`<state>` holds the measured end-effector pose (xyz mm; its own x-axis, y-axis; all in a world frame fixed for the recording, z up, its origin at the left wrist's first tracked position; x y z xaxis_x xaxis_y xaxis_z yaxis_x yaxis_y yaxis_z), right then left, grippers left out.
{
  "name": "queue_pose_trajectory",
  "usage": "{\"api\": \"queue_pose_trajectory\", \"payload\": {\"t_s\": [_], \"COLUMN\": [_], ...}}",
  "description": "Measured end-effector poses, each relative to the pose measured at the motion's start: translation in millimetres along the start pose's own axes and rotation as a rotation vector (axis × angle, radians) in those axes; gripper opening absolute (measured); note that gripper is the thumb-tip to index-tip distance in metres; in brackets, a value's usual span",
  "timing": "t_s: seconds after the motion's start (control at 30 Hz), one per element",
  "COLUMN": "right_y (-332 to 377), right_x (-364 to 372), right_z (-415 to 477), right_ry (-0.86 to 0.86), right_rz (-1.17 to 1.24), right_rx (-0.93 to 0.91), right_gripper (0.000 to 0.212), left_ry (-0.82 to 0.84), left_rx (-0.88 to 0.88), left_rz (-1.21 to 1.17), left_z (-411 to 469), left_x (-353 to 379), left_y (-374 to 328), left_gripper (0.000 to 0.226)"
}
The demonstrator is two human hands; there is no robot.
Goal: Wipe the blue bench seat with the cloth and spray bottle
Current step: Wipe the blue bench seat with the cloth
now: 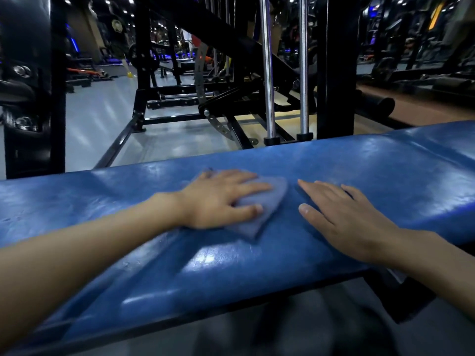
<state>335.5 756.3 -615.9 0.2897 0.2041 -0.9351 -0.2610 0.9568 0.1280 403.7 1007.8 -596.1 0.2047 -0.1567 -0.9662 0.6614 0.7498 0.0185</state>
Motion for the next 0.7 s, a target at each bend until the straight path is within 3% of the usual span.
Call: {"api": "queue_pose_trajectory", "payload": {"t_s": [0.17,0.27,0.47,0.63,0.7], "right_y": [0.1,-0.6,-1.4,-1.6,-0.2], "right_x": [1.1,2.2,2.4,2.6,1.3], "right_z": [-0.1,0.9,1.0,-1.9,-4.5], "right_ry": [-0.008,-0.011,-0.005,-0.059,-0.075], "right_rz": [0.027,0.022,0.043,0.041,0.052], "right_rx": [0.002,0.001,-0.002,-0.013,-0.003], "right_gripper": [0.086,0.087,0.089,0.093,0.09], "left_ry": [-0.032,-0.009,0.011,-0.055,-0.062], "left_rx": [-0.481,-0.59,-0.393,0.007,0.087], "left_rz": [0.064,0.096,0.119,0.096,0.065], "left_z": [22.9,28.3,0.8,-37.5,-44.5], "left_x": [10.2,13.5,3.6,-2.2,-3.5], "left_y": [95.6,105.0,35.0,-50.9,-61.4], "left_gripper": [0.081,0.08,0.076,0.073,0.07]}}
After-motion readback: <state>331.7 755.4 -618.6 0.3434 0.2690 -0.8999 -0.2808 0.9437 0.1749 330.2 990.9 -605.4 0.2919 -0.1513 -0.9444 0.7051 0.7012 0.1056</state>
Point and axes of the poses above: each hand's wrist, its own z-axis towards the middle knuckle, its own x-axis out of the palm, y = z × x, the point moved 1 cm from there along z, towards the middle knuckle, and after that the axes turned 15 degrees about -y, right-handed, at the moved point
